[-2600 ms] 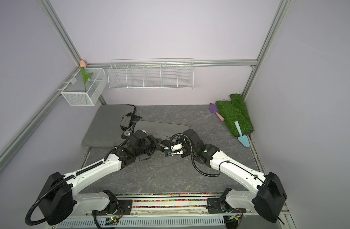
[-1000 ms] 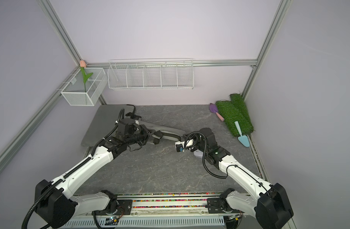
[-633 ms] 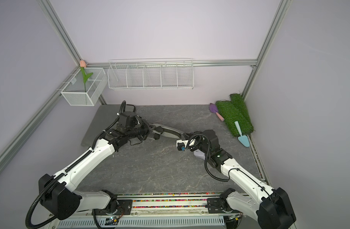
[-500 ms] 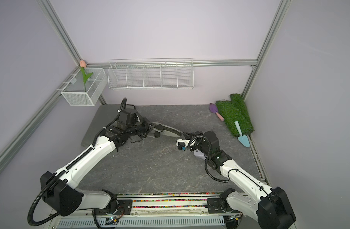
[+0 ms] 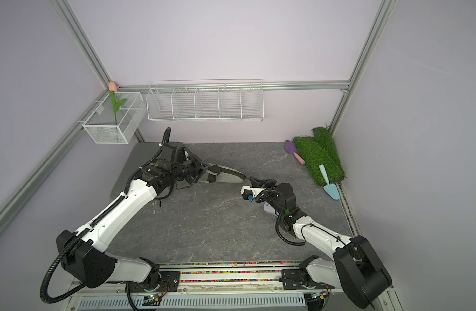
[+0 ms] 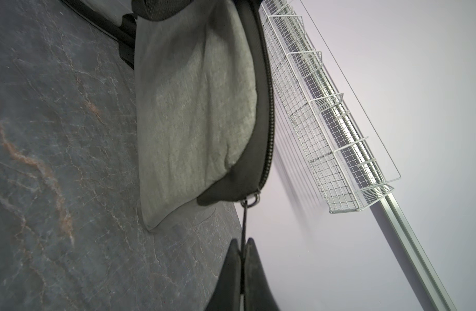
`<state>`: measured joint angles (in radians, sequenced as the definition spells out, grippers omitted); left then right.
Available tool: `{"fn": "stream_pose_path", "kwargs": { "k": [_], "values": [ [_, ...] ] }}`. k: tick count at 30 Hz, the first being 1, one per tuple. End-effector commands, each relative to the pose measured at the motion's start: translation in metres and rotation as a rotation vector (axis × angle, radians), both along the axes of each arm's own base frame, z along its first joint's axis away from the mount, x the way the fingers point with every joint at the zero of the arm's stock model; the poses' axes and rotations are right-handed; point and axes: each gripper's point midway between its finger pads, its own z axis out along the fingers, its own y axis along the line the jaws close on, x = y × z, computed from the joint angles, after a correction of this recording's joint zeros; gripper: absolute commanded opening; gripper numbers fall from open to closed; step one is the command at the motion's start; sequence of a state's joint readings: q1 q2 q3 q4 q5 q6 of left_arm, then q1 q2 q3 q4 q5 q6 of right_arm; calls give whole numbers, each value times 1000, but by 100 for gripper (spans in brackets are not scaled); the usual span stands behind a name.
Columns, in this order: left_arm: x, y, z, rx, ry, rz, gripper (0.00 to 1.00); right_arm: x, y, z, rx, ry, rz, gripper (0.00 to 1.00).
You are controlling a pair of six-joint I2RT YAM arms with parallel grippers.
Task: Put the mouse into the laptop bag
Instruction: Unzip the zipper on the zippered laptop bag.
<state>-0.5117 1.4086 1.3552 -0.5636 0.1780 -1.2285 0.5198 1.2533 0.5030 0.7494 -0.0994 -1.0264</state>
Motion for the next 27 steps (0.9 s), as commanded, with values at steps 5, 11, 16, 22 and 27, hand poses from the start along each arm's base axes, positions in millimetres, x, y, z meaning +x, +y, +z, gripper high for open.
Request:
{"fn": "stream_pose_path", "kwargs": {
  "k": [5, 11, 16, 22, 27],
  "values": [
    [29, 14, 87, -94, -265, 82, 0, 21, -9, -58, 30, 125, -73, 6],
    [22, 7, 96, -116, -281, 50, 0, 42, 6, -85, -12, 166, -86, 6],
    [10, 9, 103, -116, -299, 37, 0, 55, 16, -80, 12, 166, -71, 6],
    [12, -10, 87, -144, -279, -1, 0, 62, 7, -60, 62, 145, -130, 48],
    [6, -28, 88, -113, -316, -7, 0, 73, -32, -42, 154, 125, -294, 63]
  ]
}}
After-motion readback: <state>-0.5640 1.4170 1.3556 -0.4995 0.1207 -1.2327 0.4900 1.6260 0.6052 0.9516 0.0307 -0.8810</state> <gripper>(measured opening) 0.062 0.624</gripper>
